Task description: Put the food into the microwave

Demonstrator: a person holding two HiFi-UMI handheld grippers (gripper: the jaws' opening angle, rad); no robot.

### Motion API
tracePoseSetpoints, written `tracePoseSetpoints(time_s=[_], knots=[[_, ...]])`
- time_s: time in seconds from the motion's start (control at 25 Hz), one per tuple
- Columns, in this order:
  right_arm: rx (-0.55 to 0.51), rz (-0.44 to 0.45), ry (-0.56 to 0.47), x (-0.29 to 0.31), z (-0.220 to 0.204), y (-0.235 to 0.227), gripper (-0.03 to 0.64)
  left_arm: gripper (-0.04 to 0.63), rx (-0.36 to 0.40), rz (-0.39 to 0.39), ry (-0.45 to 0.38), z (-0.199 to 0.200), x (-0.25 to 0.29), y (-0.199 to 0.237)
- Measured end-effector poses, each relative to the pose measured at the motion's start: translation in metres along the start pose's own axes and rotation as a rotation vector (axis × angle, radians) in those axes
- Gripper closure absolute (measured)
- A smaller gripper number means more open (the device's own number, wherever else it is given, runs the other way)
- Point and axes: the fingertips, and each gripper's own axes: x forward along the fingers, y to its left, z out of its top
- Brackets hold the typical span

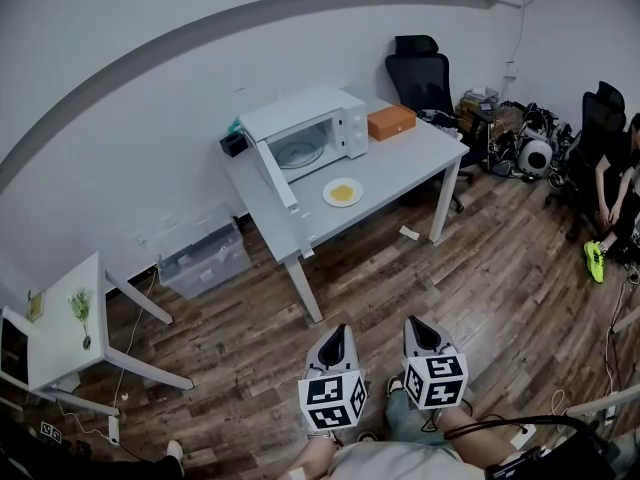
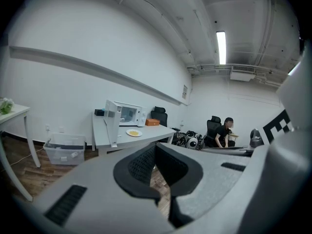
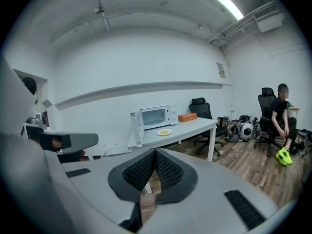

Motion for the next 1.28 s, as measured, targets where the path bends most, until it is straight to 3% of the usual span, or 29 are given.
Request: tracePoseSetpoints(time_s=[0.52,1.28], knots=[[-0.026,0.059,-0.002,0.072,0.045,-0.027,0.600,0.594,-0.010,0.049,-0.006,0.031,0.073,0.012],[-0.024,0.150,0.042,0.141,0.074,-0.068,0.600,0.594,-0.067,0.128,0.015,0.046,0.147,0.011]])
